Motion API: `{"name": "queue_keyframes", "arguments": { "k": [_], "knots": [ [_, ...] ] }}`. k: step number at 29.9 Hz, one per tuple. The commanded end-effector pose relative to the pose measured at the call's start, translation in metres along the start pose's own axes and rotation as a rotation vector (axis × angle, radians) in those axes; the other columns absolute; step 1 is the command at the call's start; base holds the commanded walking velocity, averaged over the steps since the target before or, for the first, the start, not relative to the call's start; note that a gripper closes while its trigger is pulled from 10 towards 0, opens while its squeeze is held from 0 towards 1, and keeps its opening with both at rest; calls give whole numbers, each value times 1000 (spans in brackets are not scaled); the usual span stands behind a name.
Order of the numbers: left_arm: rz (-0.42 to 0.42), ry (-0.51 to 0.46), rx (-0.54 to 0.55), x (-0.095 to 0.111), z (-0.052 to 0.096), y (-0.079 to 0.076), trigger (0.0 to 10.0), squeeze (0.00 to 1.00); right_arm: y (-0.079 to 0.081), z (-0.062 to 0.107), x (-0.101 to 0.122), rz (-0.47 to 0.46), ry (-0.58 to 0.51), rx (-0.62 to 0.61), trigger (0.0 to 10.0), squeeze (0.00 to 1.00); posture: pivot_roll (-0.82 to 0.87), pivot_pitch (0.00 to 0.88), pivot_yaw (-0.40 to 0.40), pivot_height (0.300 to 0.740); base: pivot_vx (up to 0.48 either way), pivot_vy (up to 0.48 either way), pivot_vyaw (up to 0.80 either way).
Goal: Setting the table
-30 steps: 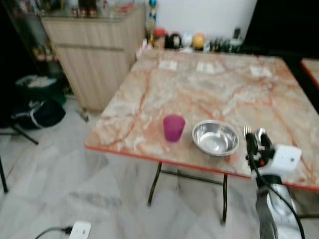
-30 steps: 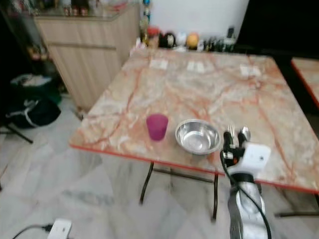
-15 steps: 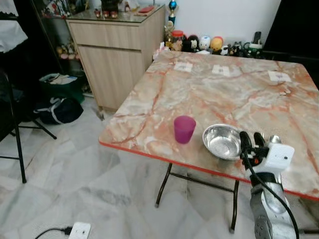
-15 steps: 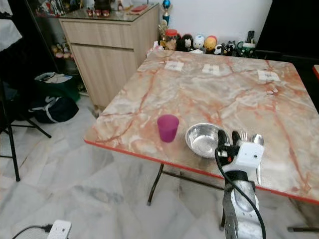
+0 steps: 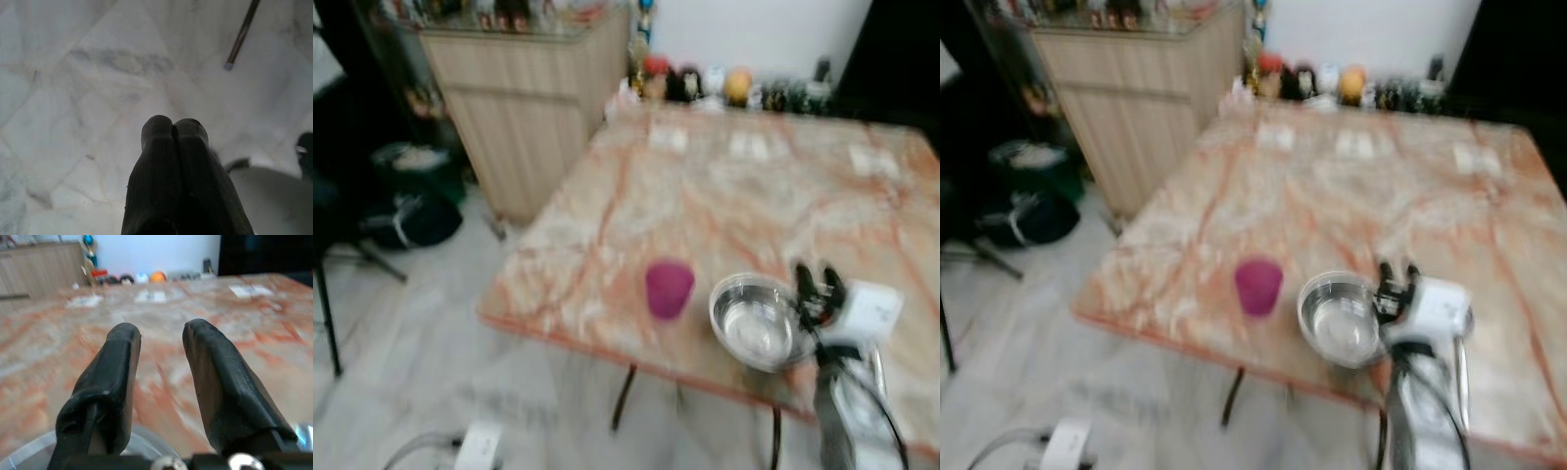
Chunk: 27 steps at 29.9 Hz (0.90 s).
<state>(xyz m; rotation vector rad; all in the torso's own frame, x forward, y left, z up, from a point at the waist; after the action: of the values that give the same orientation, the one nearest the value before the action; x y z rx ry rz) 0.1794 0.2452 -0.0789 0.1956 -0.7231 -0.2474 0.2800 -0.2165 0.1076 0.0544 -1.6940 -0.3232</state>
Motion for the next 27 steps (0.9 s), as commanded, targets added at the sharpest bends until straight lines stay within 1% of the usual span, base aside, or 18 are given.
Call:
{"name": "queue_keyframes", "arguments": {
  "k": [1,6,9,10,11,12,13,14,15,16,17,18,19,20,22,23,24,27],
  "knots": [
    [-8,51,9,-15,5,3,10000,0,2,4,-2,-7,-2,-12,10000,0,26,0,9,740,0,0,0],
    [-9,54,10,-16,5,3,10000,0,1,10,2,-13,-10,-21,10000,0,26,0,9,740,0,0,0],
    [-8,54,11,-16,6,3,10000,0,-3,19,8,-17,-14,-34,10000,0,26,0,9,740,0,0,0],
    [-8,54,11,-16,6,3,10000,0,-3,19,8,-17,-14,-34,10000,0,26,0,9,740,0,0,0],
    [-8,54,11,-17,6,4,10000,0,-6,25,12,-27,-19,-50,10000,0,26,0,9,740,0,0,0],
    [-9,54,11,-17,6,4,10000,0,-9,29,15,-30,-19,-64,10000,51,18,0,-1,740,0,0,0],
    [-9,54,11,-17,6,4,10000,0,-9,29,15,-30,-19,-64,10000,51,18,0,-1,740,0,0,0],
    [-11,55,11,-17,6,4,10000,0,-12,34,17,-44,-12,-88,10000,816,18,0,-1,740,0,0,0],
    [-13,56,9,-17,6,4,10000,0,-15,39,18,-55,-5,-104,10000,1000,9,0,0,740,0,0,0],
    [-16,57,6,-17,6,3,10000,0,-17,46,19,-66,9,-125,10000,1000,7,0,1,740,0,0,0],
    [-16,57,6,-17,6,3,10000,0,-17,46,19,-66,9,-125,10000,1000,7,0,1,740,0,0,0],
    [-16,57,3,-17,6,2,10000,0,-19,49,17,-73,27,-135,10000,961,7,0,1,740,0,0,0],
    [-19,57,-2,-17,6,0,10000,0,-18,52,13,-82,55,-132,10000,710,7,0,1,740,0,0,0],
    [-19,57,-3,-17,5,-1,10000,0,-17,53,10,-87,73,-118,10000,4,3,0,3,740,0,0,0],
    [-19,56,-4,-17,5,-1,10000,0,-16,53,9,-85,83,-110,10000,0,3,0,3,740,0,0,0],
    [-21,55,-5,-16,5,-1,10000,0,-14,54,6,-70,119,-91,10000,0,5,0,1,740,0,0,0],
    [-22,55,-5,-16,5,-1,10000,0,-13,54,5,-69,133,-84,10000,0,5,0,1,740,0,0,0],
    [-24,52,-4,-15,5,-1,10000,0,-12,54,0,-94,180,-74,10000,0,5,0,1,740,0,0,0]
  ]
}}
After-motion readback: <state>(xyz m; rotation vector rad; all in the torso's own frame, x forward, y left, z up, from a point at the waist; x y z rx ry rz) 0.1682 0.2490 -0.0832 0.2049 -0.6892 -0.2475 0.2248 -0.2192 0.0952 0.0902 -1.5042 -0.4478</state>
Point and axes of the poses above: a point about 5 cm out from each wrist's last joint towards the gripper, its own z axis pointing back from the gripper into the wrist, its own x axis along the axis of the wrist's last joint, y = z × x, the point moved 1 cm from there along -z, pointing out of the wrist towards the gripper, and after that the axes turned 6 degrees about -z, right-handed, at the moved point
